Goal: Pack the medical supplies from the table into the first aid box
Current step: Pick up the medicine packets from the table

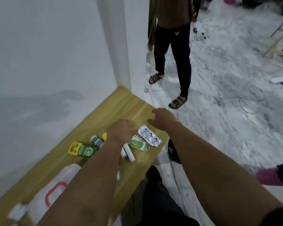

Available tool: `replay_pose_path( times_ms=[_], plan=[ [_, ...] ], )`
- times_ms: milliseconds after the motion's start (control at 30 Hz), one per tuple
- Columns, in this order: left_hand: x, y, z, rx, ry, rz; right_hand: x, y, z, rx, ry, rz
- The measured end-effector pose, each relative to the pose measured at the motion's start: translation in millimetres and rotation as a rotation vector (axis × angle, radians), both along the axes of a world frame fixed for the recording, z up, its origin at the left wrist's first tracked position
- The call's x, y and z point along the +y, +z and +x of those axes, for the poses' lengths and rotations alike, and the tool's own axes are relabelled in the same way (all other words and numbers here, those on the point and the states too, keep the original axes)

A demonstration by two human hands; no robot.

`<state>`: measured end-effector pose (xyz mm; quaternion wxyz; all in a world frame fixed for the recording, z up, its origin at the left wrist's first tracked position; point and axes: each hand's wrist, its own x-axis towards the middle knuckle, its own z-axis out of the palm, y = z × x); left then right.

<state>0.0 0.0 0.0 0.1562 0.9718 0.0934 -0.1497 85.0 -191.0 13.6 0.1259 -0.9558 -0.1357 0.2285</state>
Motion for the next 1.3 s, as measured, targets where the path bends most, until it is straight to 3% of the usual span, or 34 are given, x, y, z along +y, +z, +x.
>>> replay_pose_path(
  times_ms=[200,400,700,933,1200,1300],
  plan=[
    [-2,-80,13,0.257,-0.072,0.207,-7,-93,1,0.218,-0.086,-0.058],
    [-4,-109,27,0.204,-0.106,0.264,3,-130,-3,0.152,-0.089,-0.12],
    [-2,-113,46,0.205,-0.025,-0.041,9,-140,15,0.247,-0.286,0.057],
    [-23,-101,50,0.143,0.158,-0.315,-14,-132,17,0.297,-0.466,0.201],
    [-91,-78,95,0.1,-0.039,-0.305,-111,-111,8,0.211,-0.841,0.464],
    [-135,-74,121,0.101,-0.103,-0.318,-158,-115,7,0.202,-1.037,0.43]
  ],
)
